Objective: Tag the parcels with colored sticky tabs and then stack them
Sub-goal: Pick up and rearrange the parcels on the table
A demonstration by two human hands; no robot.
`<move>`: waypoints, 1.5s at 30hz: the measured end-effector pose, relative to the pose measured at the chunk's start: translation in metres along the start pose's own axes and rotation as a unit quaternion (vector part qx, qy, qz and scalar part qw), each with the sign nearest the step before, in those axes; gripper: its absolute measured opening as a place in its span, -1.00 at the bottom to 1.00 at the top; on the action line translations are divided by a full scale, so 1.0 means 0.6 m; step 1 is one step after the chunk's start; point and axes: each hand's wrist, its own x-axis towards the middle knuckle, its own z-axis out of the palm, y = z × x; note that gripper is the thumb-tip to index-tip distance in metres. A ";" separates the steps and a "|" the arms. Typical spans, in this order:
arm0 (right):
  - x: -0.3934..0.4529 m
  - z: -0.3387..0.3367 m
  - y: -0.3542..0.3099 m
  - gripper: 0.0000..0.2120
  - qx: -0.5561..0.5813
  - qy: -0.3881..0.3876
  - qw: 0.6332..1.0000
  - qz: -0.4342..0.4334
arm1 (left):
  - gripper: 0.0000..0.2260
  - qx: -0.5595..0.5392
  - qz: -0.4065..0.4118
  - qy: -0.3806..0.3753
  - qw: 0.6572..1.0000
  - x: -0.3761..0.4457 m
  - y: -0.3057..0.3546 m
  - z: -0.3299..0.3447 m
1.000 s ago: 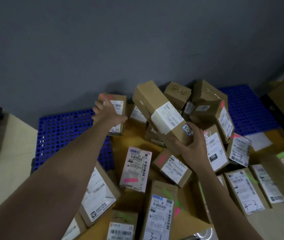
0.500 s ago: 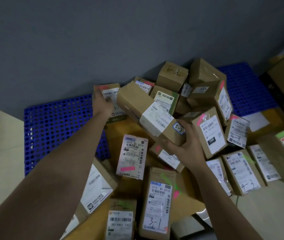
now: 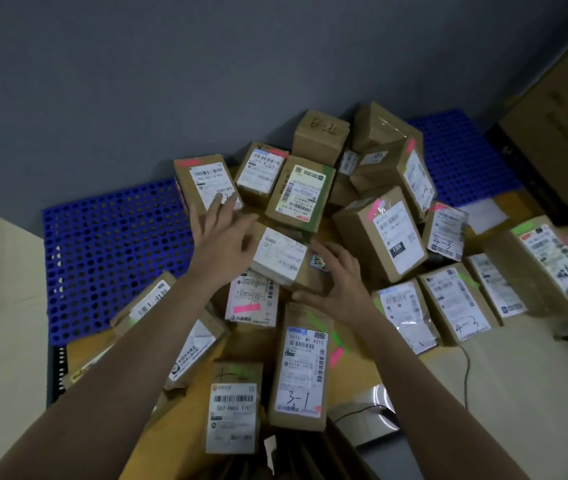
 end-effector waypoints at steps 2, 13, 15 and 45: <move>-0.028 -0.016 0.006 -0.48 0.098 0.081 0.990 0.054 | -0.63 0.026 0.012 -0.007 1.000 -0.004 0.015 0.001; -0.111 0.078 0.119 -0.81 -0.160 -0.062 0.948 0.269 | -0.42 0.041 0.031 -0.112 0.992 -0.013 0.052 0.018; -0.106 0.088 0.120 -0.76 -0.190 -0.071 0.943 0.263 | -0.21 0.052 0.043 -0.144 0.987 -0.016 0.054 0.019; -0.089 0.098 0.160 -0.76 -0.234 -0.044 0.939 0.247 | -0.19 0.127 0.084 -0.103 0.983 -0.036 0.062 0.027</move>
